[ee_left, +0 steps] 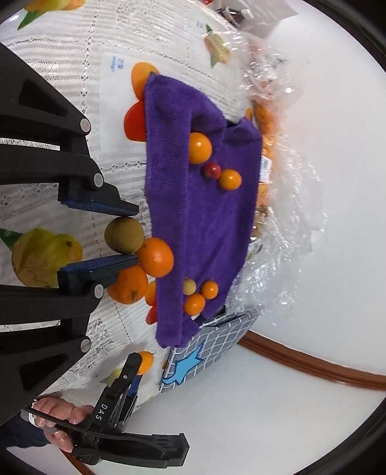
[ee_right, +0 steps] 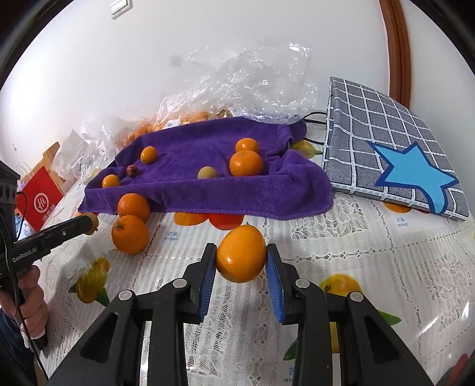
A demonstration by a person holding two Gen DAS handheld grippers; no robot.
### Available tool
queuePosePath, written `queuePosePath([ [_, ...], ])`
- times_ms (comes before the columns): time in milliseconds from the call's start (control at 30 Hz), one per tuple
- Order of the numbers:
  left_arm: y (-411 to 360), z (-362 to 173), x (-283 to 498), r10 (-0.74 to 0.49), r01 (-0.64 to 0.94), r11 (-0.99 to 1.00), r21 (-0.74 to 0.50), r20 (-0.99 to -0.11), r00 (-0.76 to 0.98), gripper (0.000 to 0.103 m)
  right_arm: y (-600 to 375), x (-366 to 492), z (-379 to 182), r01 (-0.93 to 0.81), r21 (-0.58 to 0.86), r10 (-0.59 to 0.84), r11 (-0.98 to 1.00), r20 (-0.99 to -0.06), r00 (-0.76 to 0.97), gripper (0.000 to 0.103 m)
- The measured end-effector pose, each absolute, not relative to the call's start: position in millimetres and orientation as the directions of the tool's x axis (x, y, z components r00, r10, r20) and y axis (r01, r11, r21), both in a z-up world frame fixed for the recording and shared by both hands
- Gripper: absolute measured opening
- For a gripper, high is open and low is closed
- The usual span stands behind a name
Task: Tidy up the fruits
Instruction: 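Grasp a pale green round fruit with the left gripper while the right holds the oval fruit, then carry the oval fruit over the towel and open the right gripper while the left carries the pale fruit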
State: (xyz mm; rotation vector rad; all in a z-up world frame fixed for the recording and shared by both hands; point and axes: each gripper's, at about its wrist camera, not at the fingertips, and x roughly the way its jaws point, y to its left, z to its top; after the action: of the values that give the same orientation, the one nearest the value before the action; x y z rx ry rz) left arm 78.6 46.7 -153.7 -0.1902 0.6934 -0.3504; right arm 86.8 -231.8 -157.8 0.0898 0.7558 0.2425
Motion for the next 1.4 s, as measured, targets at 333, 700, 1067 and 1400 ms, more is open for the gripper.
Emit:
queuePosePath([
  [333, 64, -149, 79, -0.322, 0.173, 0.938, -0.302, -0.563, 0.761, 0.026, -241, 84, -143, -0.175, 0.189, 0.256, 0.966, -0.621, 0.741, 0.033],
  [700, 72, -96, 123, -0.214, 0.087, 0.961, -0.264, -0.503, 0.837, 0.026, -231, 151, -96, -0.217, 0.104, 0.236, 0.971, -0.589, 0.773, 0.033],
  [1067, 75, -100, 191, -0.189, 0.018, 0.950, -0.311, -0.529, 0.828, 0.026, -195, 217, -98, -0.323, 0.161, 0.347, 0.933, -0.643, 0.683, 0.033],
  [1400, 96, -131, 208, -0.233, 0.022, 0.933, -0.358, -0.561, 0.795, 0.026, -149, 256, -139, -0.344, 0.127, 0.313, 0.930, -0.763, 0.565, 0.033],
])
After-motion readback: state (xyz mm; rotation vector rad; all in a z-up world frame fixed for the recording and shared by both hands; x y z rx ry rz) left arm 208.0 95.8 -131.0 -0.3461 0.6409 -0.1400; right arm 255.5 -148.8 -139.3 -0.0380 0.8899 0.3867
